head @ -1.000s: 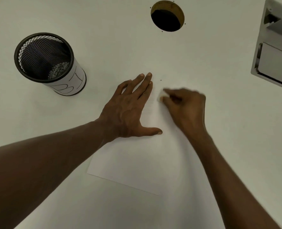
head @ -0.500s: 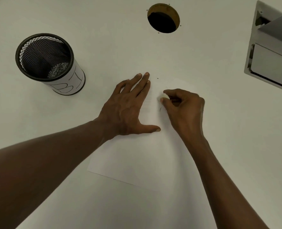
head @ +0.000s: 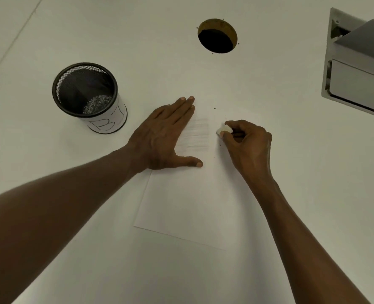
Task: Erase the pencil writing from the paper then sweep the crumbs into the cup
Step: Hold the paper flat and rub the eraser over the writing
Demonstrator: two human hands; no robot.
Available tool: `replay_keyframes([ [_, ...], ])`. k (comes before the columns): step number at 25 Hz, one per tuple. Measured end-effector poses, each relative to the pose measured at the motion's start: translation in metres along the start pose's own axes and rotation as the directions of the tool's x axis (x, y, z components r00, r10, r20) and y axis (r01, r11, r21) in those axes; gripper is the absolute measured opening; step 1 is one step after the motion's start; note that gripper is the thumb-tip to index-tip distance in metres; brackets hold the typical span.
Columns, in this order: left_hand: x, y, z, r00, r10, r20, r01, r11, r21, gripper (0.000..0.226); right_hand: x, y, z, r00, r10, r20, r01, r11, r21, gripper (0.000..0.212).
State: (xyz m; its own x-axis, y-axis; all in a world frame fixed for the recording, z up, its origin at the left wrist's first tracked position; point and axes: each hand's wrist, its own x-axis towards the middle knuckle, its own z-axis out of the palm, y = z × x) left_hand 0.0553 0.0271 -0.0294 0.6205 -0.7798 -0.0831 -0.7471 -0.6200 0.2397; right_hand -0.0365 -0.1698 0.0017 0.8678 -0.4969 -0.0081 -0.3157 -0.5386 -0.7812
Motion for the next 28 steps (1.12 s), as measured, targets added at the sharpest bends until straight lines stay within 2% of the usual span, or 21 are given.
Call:
replay_keyframes([
  [3,-0.001,0.000,0.004,0.999,0.026,-0.030,-0.025,1.000,0.008,0.135,0.000,-0.002,0.002,0.998,0.048,0.030,-0.049,0.999,0.021,0.012],
  [7,0.002,-0.002,0.006,0.999,0.027,-0.020,-0.026,0.999,0.026,0.138,-0.008,-0.005,0.010,0.996,0.031,0.085,-0.032,0.999,0.013,0.023],
  [12,0.003,-0.002,0.006,0.999,0.028,-0.031,-0.027,0.999,0.027,0.137,0.052,-0.026,0.019,0.995,-0.046,0.087,0.054,0.994,-0.090,0.022],
  [15,0.002,-0.001,0.007,0.999,0.025,-0.040,-0.024,0.999,0.022,0.137,0.027,-0.016,0.008,0.989,-0.048,0.140,0.070,0.985,-0.157,0.018],
  [17,0.001,-0.002,0.007,0.999,0.021,-0.048,-0.021,1.000,0.010,0.137,0.008,-0.014,0.003,0.981,-0.034,0.191,0.059,0.990,-0.126,0.018],
  [22,0.002,-0.001,0.008,0.998,0.026,-0.064,-0.025,1.000,0.006,0.136,0.055,-0.026,0.017,0.981,-0.091,0.172,0.116,0.983,-0.142,0.021],
  [26,0.002,-0.002,0.007,0.998,0.017,-0.055,-0.017,1.000,0.011,0.137,0.003,-0.016,0.004,0.952,-0.101,0.287,0.143,0.981,-0.129,0.020],
  [28,0.001,-0.001,0.007,0.998,0.020,-0.060,-0.018,1.000,0.026,0.137,0.026,-0.017,0.007,0.957,-0.126,0.261,0.171,0.973,-0.155,0.020],
])
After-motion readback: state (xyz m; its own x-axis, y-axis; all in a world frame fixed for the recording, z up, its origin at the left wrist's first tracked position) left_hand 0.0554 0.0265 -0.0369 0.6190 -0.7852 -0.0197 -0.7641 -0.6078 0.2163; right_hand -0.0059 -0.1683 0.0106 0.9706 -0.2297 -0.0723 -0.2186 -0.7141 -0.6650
